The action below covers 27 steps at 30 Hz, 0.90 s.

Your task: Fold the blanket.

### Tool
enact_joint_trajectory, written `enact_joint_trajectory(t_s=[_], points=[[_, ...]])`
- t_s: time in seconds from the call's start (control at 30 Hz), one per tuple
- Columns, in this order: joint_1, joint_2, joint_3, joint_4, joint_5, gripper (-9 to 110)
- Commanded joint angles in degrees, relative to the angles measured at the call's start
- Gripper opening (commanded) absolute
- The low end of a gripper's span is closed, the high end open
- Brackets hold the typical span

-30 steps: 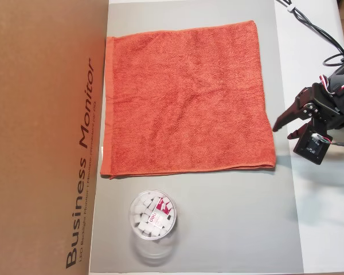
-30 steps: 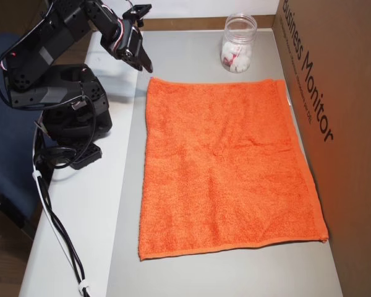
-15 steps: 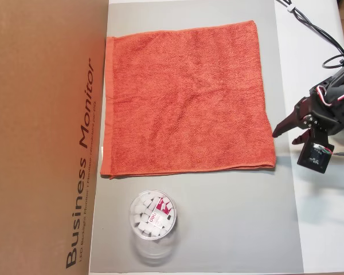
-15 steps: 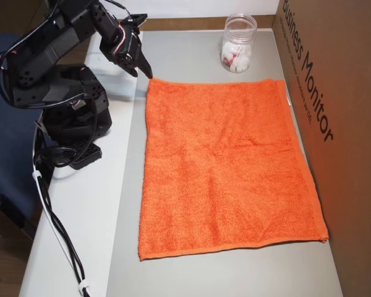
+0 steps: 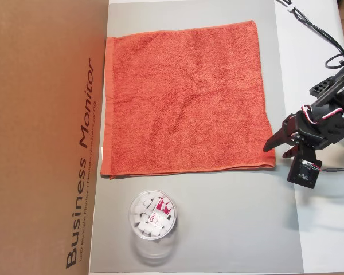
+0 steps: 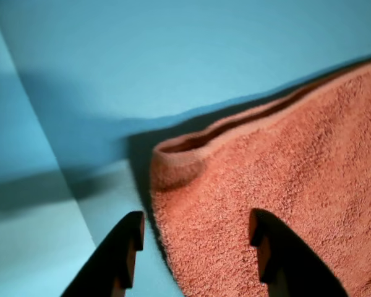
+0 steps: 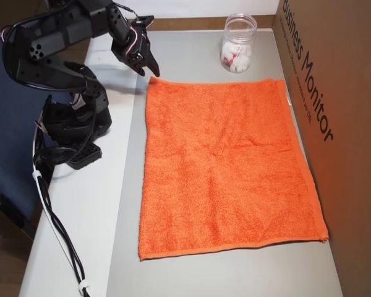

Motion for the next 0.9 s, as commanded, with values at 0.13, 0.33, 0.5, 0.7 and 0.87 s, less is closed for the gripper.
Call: enact_joint_trajectory(t_s=[0.13, 0.33, 0.5, 0.7, 0.87], points=[[-1.2, -0.3, 2.0, -0.9, -0.4, 18], [-0.9, -0.3, 3.9, -1.0, -0.5, 18], [-0.4, -0.3, 6.9, -7.1, -0.5, 18], [-0.6, -0.3, 9.9, -11.4, -0.5, 18], [-0.3, -1.0, 10.4, -11.4, -0.5, 18]])
